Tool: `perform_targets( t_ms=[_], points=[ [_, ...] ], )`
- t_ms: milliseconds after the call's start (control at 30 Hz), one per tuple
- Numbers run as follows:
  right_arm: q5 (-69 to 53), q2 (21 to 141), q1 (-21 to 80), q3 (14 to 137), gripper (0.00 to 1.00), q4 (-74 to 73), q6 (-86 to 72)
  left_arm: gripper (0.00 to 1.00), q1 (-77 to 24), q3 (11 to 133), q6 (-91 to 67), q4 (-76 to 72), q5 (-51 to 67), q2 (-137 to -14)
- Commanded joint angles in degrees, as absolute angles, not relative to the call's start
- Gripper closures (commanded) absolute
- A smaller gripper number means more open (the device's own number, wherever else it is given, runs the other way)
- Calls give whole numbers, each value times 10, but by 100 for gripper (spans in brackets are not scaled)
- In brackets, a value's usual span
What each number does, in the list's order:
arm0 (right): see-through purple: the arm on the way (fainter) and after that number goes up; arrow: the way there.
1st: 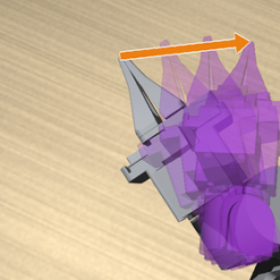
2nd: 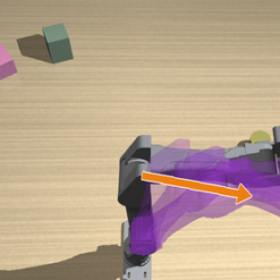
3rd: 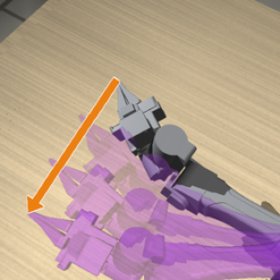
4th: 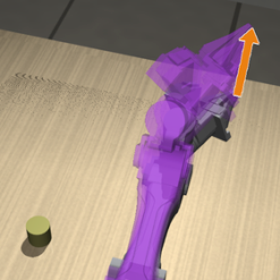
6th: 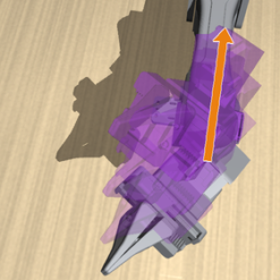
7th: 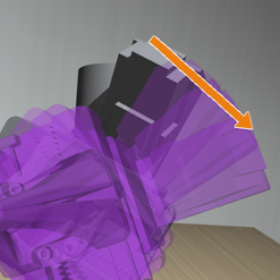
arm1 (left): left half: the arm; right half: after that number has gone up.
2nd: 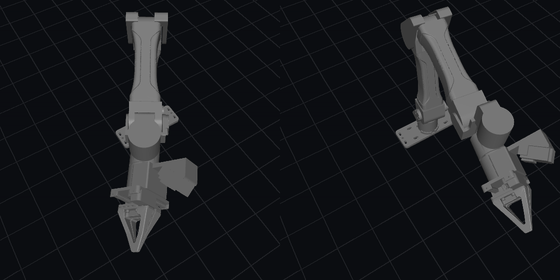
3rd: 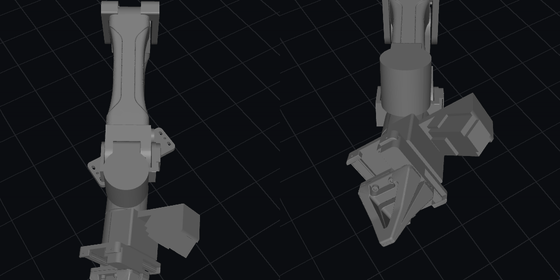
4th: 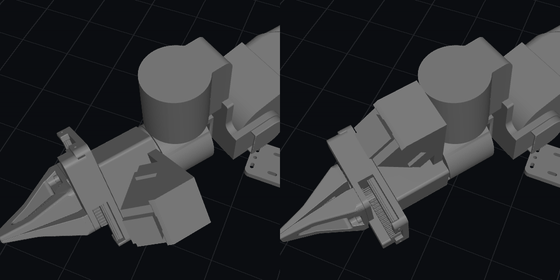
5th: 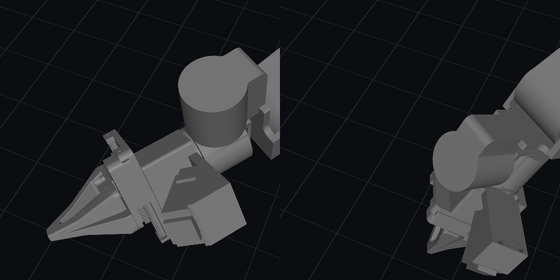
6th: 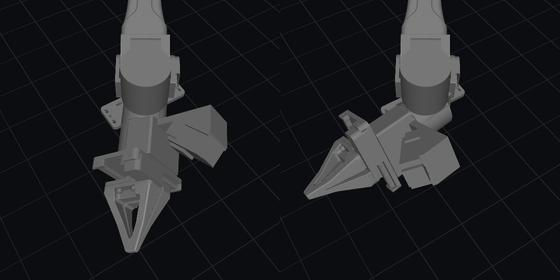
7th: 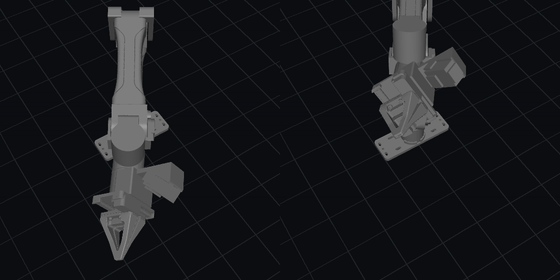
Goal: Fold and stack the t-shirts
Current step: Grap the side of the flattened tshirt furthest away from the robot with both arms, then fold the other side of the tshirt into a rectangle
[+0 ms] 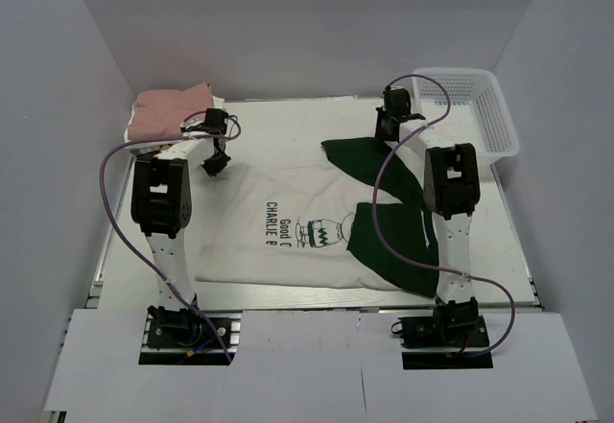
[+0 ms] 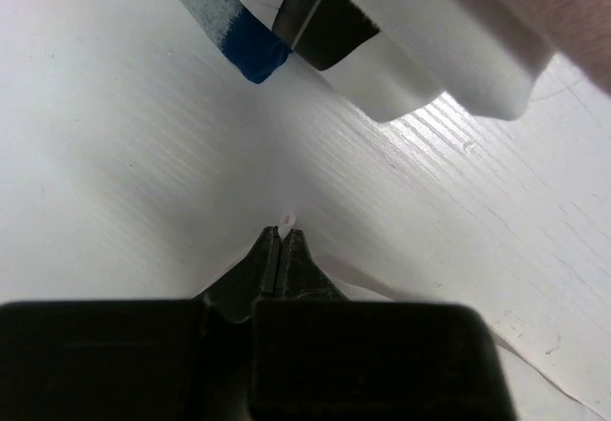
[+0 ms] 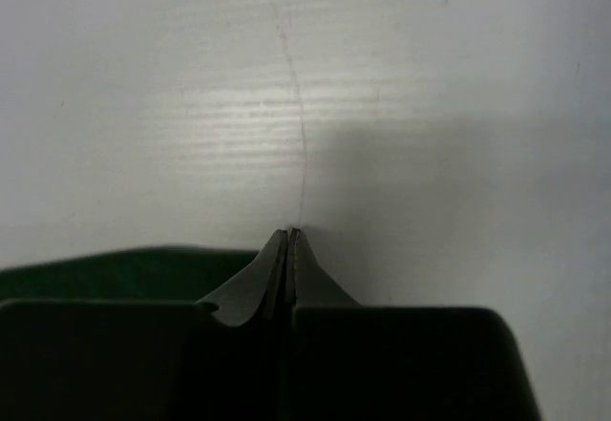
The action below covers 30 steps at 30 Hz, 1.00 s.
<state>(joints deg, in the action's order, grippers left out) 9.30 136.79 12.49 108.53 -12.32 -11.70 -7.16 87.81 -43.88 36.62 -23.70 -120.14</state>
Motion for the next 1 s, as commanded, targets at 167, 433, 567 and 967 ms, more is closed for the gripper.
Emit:
perform_targets(
  t_ms=[167, 433, 567, 967],
  points=[
    [70, 1235, 133, 1006, 100, -70, -92, 100, -74, 868, -432, 359, -245, -1123],
    [24, 1144, 134, 900, 100, -36, -85, 100, -79, 829, -426, 341, -234, -1070],
    [37, 1079, 138, 785, 100, -19, -101, 100, -85, 793, -419, 346, -239, -1036],
    [143, 801, 161, 537, 100, -82, -141, 100, -91, 658, -446, 357, -278, -933]
  ],
)
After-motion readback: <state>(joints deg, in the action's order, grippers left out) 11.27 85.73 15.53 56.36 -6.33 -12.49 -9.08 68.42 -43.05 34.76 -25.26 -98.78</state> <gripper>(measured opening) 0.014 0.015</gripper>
